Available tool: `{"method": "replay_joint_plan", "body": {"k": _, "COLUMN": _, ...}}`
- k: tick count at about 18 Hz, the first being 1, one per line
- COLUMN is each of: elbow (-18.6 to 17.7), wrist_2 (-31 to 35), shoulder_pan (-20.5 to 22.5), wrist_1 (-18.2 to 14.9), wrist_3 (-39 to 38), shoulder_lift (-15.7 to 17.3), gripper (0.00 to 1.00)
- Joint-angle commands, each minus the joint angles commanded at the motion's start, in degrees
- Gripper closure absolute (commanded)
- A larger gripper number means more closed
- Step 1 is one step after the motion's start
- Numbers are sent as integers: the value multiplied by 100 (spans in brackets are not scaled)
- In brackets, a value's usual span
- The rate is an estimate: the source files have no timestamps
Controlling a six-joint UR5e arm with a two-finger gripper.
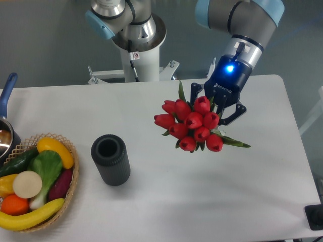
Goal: Insert the flowers into the vase
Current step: 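Carry the red tulip bunch with the gripper over the black vase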
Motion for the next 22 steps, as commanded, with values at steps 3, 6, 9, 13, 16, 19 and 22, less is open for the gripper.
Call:
{"method": "replay_joint_plan", "body": {"k": 3, "elbow": -141, "wrist_2": -26, "shoulder_pan": -35, "wrist_1": 123, "wrist_3": 0, "shoulder_lift": 44, "gripper": 61}}
{"method": "replay_joint_plan", "body": {"k": 6, "elbow": -159, "wrist_2": -272, "shoulder_pan": -27, "wrist_1": 132, "wrist_3": 18, "shoulder_lift": 26, "gripper": 62}}
{"method": "replay_joint_plan", "body": {"k": 9, "elbow": -106, "wrist_2": -465, "shoulder_pan": -53, "wrist_1": 167, "wrist_3": 9, "shoulder_lift": 18, "gripper": 62}}
{"method": "replay_joint_plan", "body": {"k": 13, "elbow": -71, "wrist_2": -1096, "shoulder_pan": -132, "wrist_1": 176, "wrist_3": 53, "shoulder_lift": -44, "gripper": 62}}
{"method": "replay_joint_plan", "body": {"k": 16, "elbow": -71, "wrist_2": -1554, "shoulder_pan": -342, "wrist_1": 280, "wrist_3": 62, "shoulder_lift": -184, "gripper": 62}}
{"method": "replay_joint_plan", "body": {"k": 19, "elbow": -141, "wrist_2": -2160, "shoulder_pan": -597, "wrist_1": 439, "wrist_3": 62, "shoulder_lift": -220, "gripper": 62}}
{"method": "replay_joint_plan", "body": {"k": 22, "elbow": -132, "wrist_2": -2600, "shoulder_pan": -983, "wrist_1": 448, "wrist_3": 53, "shoulder_lift": -246, "gripper": 62}}
